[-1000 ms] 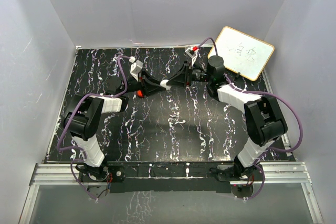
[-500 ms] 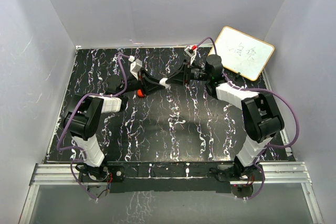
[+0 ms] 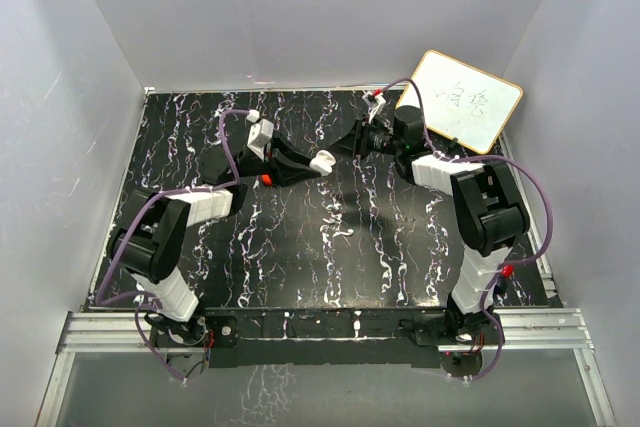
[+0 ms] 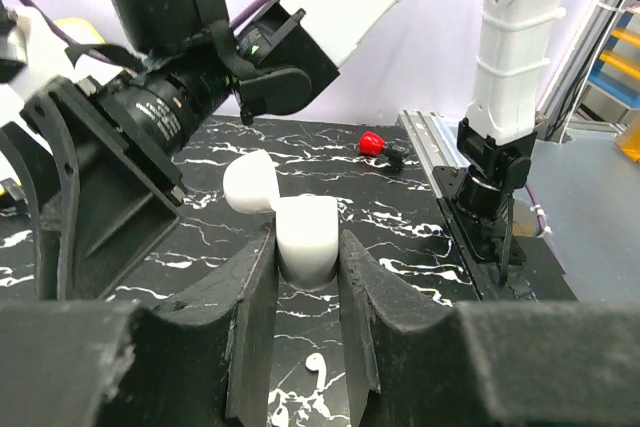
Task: Insert the wireless bluetooth earbuds into the charging case
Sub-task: Open the charging case.
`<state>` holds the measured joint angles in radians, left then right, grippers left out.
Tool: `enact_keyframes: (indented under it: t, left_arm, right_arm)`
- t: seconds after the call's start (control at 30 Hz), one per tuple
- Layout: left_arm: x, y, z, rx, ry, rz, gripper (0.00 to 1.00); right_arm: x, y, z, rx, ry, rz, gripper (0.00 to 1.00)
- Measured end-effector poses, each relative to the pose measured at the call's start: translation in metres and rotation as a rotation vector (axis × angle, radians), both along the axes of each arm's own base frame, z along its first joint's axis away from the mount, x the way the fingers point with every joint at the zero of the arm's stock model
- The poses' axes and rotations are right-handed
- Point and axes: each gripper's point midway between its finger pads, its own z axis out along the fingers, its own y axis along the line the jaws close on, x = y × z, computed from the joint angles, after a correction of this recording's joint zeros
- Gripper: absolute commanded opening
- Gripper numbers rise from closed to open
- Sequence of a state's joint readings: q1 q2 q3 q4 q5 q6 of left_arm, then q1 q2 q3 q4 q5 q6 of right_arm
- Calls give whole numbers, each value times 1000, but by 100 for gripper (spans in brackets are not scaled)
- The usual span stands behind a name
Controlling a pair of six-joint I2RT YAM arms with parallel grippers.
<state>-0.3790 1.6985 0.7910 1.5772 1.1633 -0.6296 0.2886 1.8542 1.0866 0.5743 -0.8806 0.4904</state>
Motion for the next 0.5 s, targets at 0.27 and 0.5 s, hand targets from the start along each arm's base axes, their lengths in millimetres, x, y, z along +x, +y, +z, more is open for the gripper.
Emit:
enact_keyframes:
  t: [0.27,0.5]
  left_arm:
    - [-1,1,3,-6,-24,-2,0]
    - [3,0,-5,-2,-4,10,0]
  right_arm:
    - [12,-9,-9,-55,10,-102,36]
    - [5,-29,22,-89,-68,-213,38]
